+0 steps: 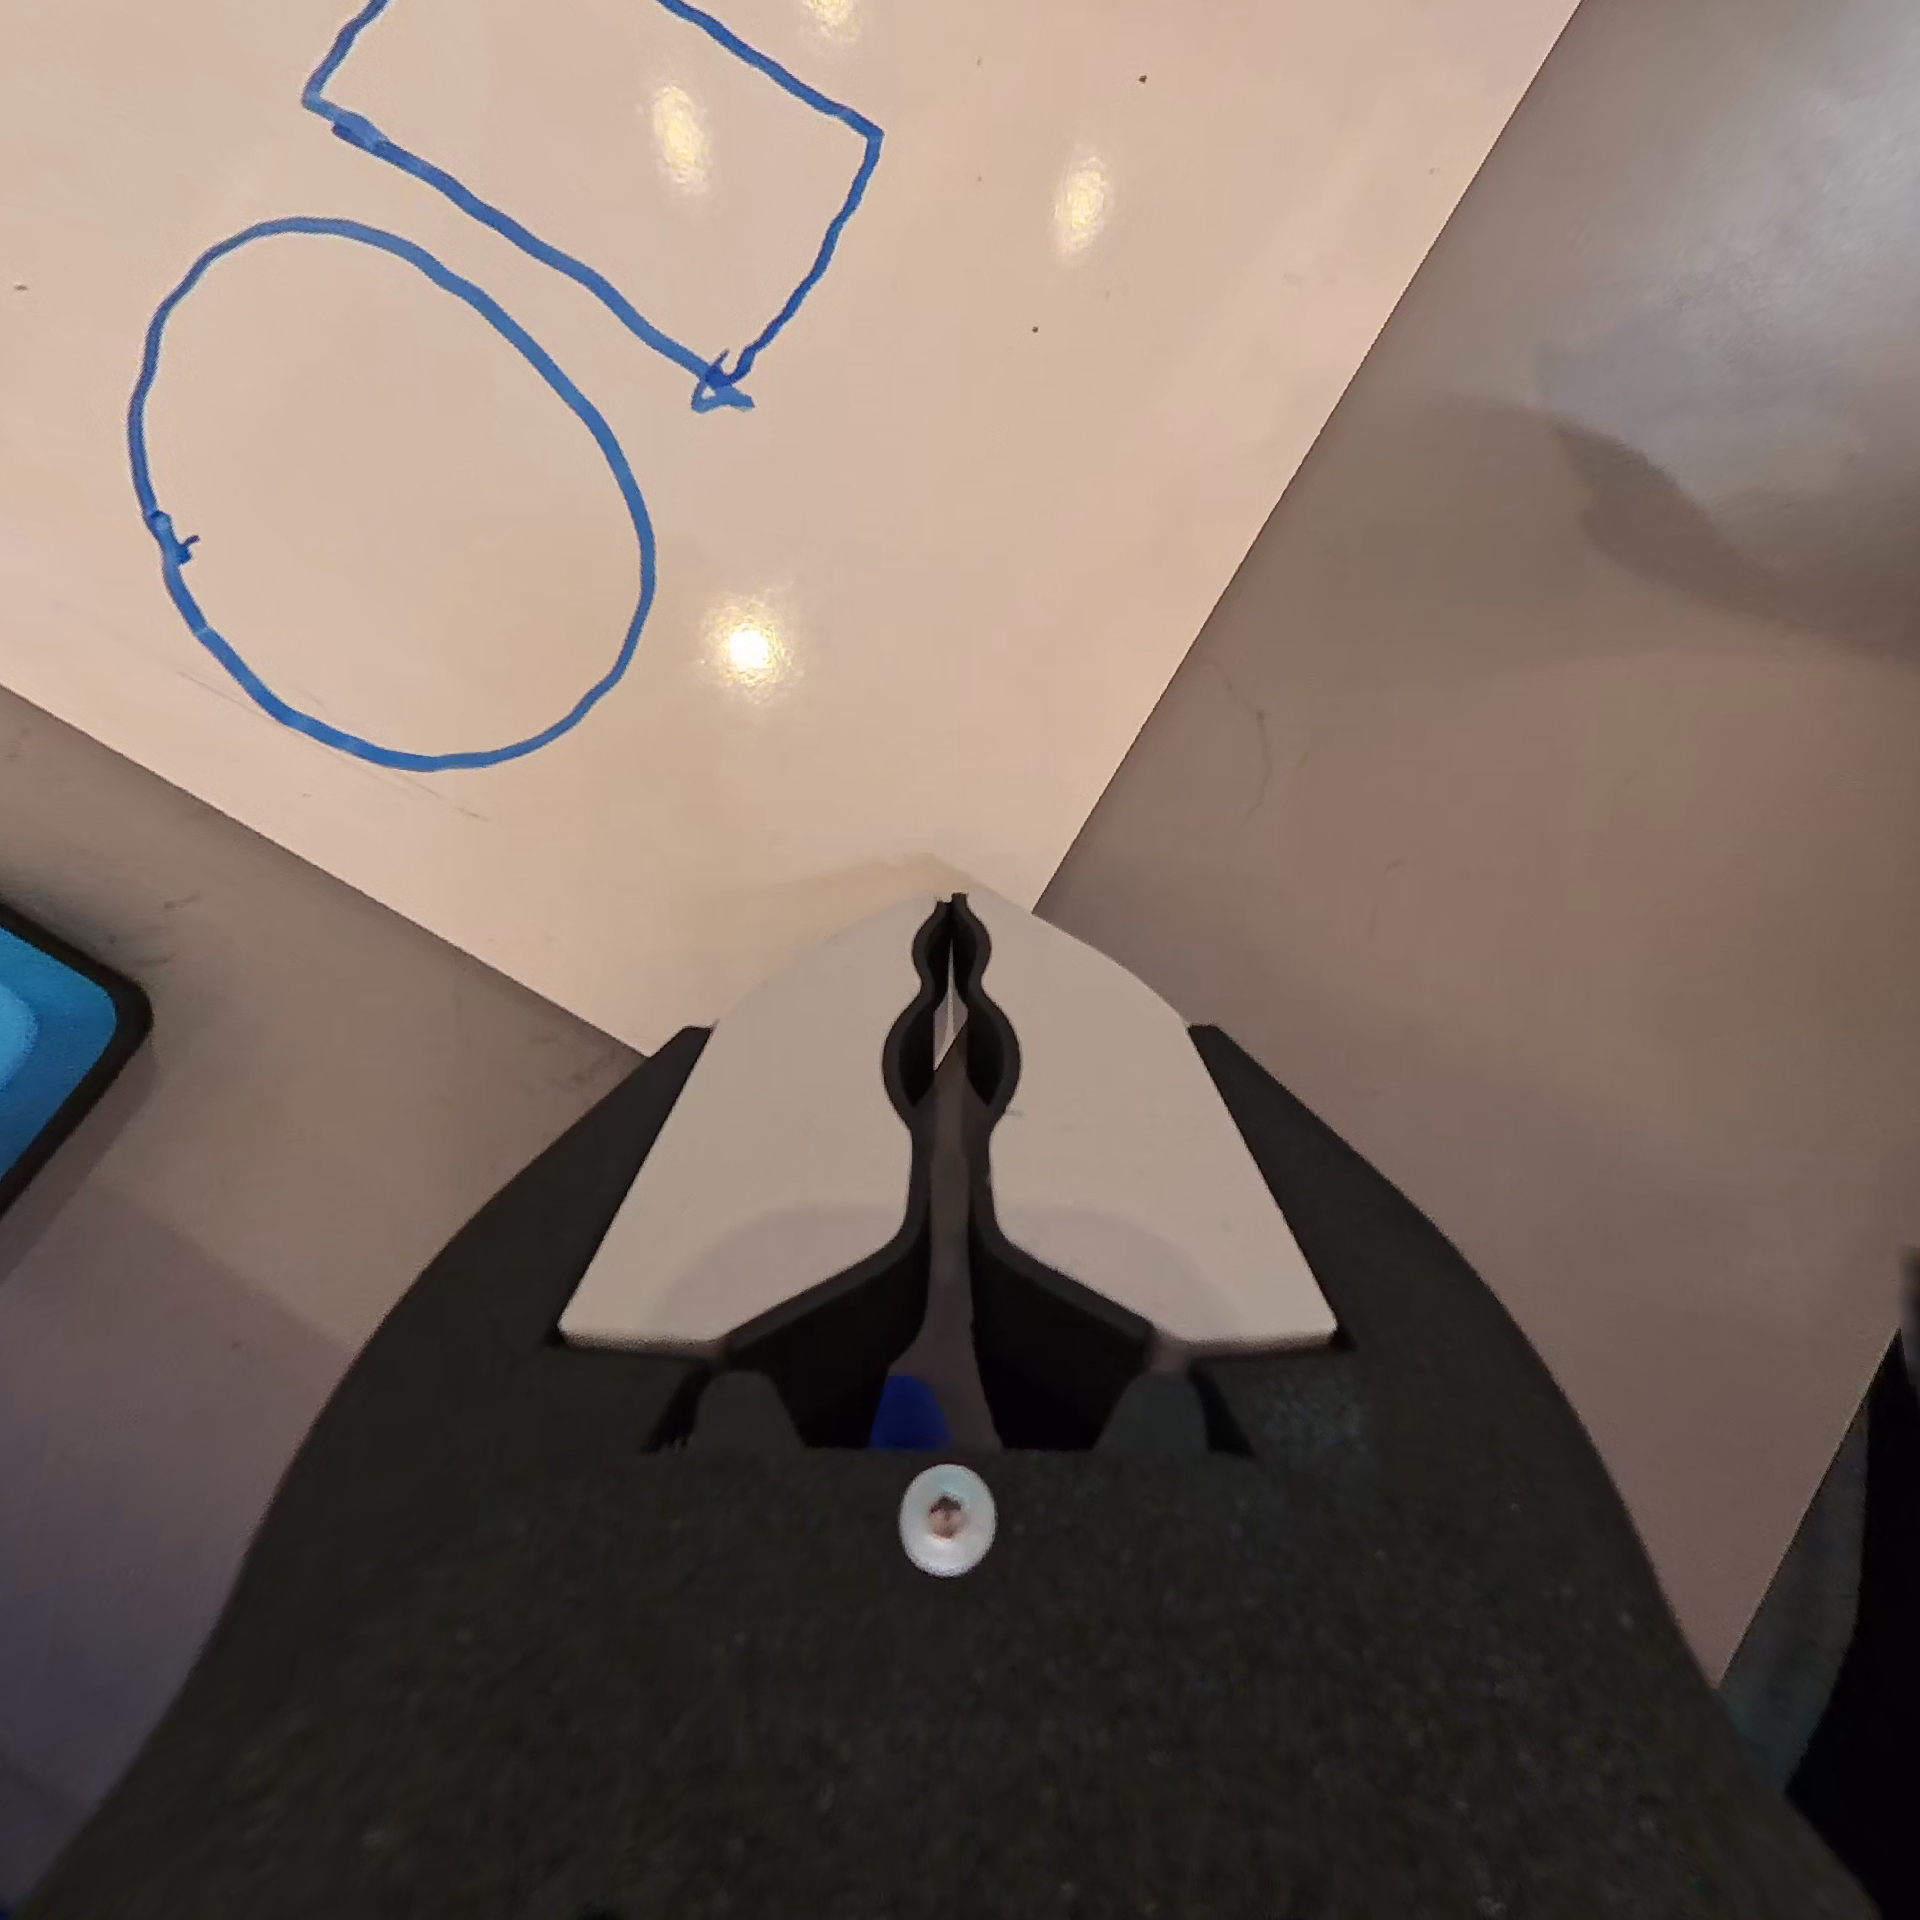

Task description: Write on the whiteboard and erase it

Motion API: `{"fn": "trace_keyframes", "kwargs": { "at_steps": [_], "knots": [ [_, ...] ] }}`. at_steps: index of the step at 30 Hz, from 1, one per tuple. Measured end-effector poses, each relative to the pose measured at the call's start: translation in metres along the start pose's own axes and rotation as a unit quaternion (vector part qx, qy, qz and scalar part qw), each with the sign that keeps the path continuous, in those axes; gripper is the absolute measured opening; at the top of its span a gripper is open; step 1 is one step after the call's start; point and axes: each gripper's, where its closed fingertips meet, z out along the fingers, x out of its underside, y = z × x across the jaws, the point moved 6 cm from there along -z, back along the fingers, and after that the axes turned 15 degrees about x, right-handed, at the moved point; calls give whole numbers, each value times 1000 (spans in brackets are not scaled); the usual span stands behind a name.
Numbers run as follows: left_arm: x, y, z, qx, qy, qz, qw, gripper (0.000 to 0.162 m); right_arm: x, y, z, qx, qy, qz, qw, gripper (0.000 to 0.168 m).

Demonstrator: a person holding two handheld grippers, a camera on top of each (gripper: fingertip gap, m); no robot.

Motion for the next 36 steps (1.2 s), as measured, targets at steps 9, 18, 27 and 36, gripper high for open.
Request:
{"fn": "trace_keyframes", "kwargs": {
  "at_steps": [9, 18, 27, 36],
  "knots": [
    [0, -1, 0, 4, 2, 1, 1000, 0, -1, 1, 0, -11, 2, 11, 1000, 19],
    [-35, -27, -19, 162, -97, -8, 982, 28, -19, 8, 14, -80, -7, 80, 994, 18],
    [-103, -66, -29, 218, -180, 112, 953, 36, -15, 21, 23, -117, -1, 111, 987, 18],
    [-130, -87, 3, 234, -168, 164, 943, 41, -6, 37, 26, -141, 20, 110, 984, 18]
  ]
}}
